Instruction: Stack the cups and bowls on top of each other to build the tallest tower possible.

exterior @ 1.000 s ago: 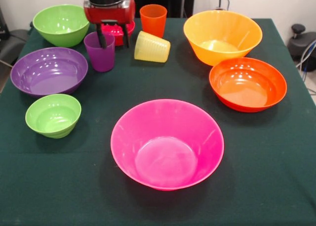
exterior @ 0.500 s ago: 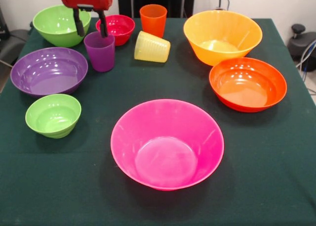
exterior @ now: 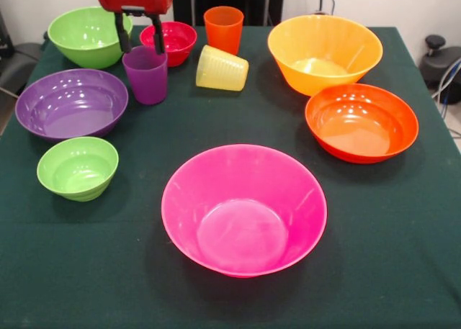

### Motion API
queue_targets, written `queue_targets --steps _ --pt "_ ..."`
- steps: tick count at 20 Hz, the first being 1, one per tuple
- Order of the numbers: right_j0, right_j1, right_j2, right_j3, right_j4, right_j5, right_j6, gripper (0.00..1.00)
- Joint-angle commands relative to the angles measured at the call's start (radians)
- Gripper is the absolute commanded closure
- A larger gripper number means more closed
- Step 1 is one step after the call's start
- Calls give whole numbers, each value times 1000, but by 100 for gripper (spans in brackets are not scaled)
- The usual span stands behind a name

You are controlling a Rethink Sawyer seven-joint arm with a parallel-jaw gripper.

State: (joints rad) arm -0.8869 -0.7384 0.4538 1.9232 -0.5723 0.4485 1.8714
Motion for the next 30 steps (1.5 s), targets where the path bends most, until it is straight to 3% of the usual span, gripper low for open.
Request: queue_targets --steps 1,23,30 --pt "43 24 7 74 -103 -70 -32 0" --pt "5 14 10 112 -133 -79 -42 0" --pt "18 57 -14 86 -160 -105 -26 0"
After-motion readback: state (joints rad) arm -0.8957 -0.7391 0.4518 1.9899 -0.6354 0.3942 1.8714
